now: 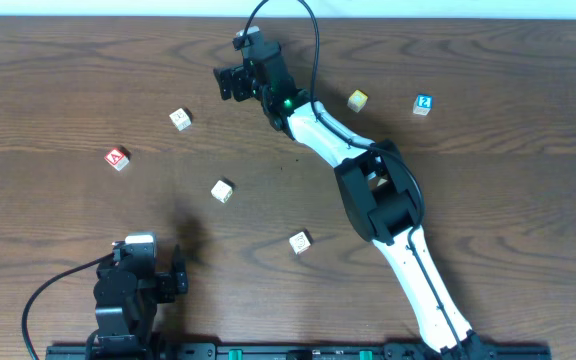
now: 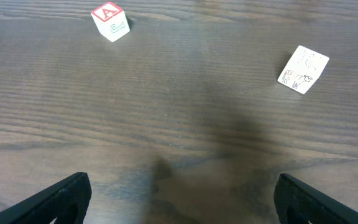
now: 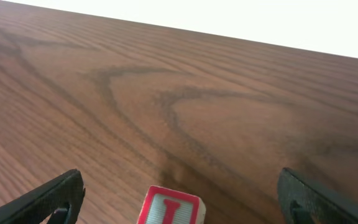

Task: Spell out Ai2
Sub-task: 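Lower and close the right gripper on the red 'I' block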

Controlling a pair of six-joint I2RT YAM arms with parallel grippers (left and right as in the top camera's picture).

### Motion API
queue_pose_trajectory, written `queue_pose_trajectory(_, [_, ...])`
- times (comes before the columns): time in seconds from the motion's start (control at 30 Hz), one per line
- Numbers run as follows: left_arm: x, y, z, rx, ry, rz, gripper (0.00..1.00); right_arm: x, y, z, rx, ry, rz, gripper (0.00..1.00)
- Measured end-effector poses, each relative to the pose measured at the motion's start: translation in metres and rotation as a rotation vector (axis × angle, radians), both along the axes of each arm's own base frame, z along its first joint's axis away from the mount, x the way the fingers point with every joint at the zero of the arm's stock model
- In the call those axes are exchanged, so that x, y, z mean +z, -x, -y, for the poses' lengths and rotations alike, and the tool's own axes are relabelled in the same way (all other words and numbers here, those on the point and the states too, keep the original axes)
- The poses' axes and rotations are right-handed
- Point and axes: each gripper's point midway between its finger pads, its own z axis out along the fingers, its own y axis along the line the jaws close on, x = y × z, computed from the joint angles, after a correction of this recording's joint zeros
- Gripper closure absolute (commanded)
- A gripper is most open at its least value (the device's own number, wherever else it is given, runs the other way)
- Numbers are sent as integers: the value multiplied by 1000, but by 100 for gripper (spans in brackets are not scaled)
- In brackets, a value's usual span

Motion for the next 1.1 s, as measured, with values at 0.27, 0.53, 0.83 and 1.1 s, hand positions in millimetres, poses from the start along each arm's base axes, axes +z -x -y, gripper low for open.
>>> queue_pose_trajectory(0.27, [0, 0, 0, 0, 0, 0, 5, 1, -2, 2, -14, 12, 12, 6])
queue_pose_trajectory(0.53, [0, 0, 0, 0, 0, 0, 5, -3, 8, -10, 3, 23, 1, 12])
queue_pose_trajectory(0.83, [0, 0, 0, 0, 0, 0, 5, -14, 16, -12, 26, 75, -21, 44])
queue_pose_trajectory(1.1, [0, 0, 0, 0, 0, 0, 5, -25, 16, -9, 21, 98, -26, 56])
